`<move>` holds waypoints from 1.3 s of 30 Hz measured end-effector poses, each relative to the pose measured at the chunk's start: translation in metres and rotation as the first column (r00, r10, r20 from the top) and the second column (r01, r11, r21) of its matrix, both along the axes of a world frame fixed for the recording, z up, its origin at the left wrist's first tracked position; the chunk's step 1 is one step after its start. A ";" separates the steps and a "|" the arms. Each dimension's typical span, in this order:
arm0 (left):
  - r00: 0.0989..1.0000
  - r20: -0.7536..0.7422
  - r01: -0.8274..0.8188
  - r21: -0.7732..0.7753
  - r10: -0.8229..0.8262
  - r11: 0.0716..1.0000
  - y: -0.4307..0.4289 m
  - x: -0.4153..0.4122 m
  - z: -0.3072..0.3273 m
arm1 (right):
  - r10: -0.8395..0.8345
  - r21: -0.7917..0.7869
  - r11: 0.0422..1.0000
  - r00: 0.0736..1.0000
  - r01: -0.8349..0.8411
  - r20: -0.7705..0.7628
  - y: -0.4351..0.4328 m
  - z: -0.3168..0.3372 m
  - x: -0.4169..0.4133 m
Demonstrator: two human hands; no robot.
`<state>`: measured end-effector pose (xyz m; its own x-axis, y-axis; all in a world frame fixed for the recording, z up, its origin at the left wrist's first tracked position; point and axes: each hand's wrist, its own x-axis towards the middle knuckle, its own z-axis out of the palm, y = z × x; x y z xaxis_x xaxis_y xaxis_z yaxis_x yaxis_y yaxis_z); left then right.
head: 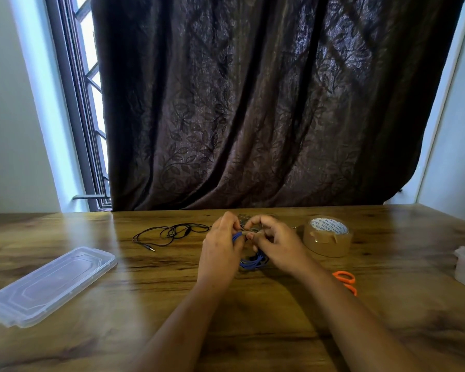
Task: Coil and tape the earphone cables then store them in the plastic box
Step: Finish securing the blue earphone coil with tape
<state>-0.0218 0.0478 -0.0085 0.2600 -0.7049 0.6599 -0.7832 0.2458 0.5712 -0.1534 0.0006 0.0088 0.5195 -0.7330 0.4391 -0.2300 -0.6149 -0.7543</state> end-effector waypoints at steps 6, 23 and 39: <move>1.000 0.007 -0.009 0.014 0.009 1.000 0.000 0.002 0.002 | -0.003 -0.040 0.999 1.000 0.002 -0.008 -0.002 0.000 0.000; 0.996 -0.043 0.083 -0.021 -0.084 0.996 -0.006 0.005 -0.004 | -0.082 -0.153 0.985 0.996 0.074 -0.046 -0.004 -0.004 -0.001; 0.956 -0.269 0.119 -0.021 -0.120 0.993 -0.008 0.003 -0.004 | -0.170 -0.164 0.974 0.982 0.156 -0.077 -0.008 -0.004 -0.005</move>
